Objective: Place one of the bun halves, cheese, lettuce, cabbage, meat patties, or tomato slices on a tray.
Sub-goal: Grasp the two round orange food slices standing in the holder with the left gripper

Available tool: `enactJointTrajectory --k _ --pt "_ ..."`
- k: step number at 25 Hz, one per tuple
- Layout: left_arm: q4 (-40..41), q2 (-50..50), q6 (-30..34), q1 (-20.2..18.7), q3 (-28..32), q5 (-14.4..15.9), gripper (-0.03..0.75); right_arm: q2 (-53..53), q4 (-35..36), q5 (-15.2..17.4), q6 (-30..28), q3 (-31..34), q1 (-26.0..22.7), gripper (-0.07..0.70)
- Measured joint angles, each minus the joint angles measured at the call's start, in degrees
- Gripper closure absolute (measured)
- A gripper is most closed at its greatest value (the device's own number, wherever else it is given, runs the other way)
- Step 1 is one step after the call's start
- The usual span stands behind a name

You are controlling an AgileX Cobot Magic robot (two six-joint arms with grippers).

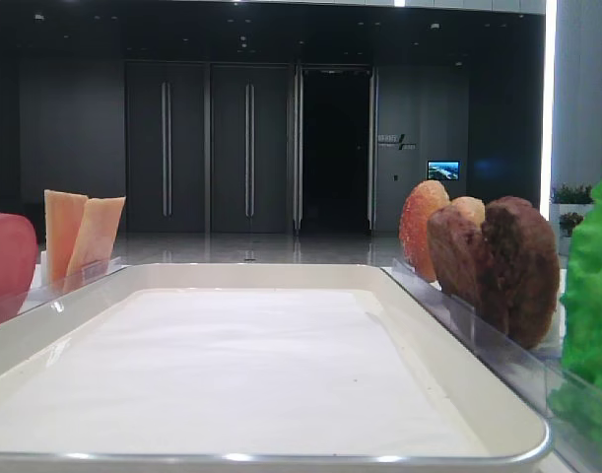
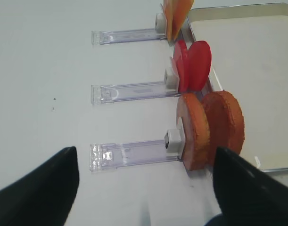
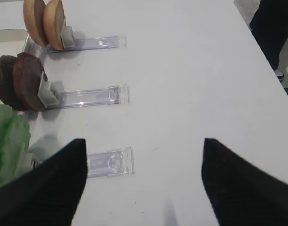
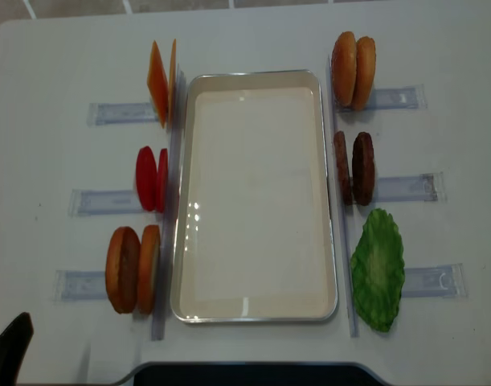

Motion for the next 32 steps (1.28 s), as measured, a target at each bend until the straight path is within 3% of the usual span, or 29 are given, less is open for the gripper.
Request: enactJointTrajectory --k 7,17,25,32 --pt "-0.1 0.0 0.0 0.0 0.0 0.0 0.031 0.0 0.0 0.0 0.0 0.0 0.0 0.118" --pt "-0.1 1.2 0.0 0.0 -0.1 0.1 0.123 0.0 0.0 0.0 0.0 0.0 0.0 0.118" --pt "-0.1 9.3 -0.3 0.0 -0.4 0.5 0.157 0.0 0.0 0.0 0.0 0.0 0.0 0.118" --pt "0.0 18.4 -1.1 0.0 -3.3 3.3 0.157 0.0 0.0 0.0 0.0 0.0 0.0 0.118"
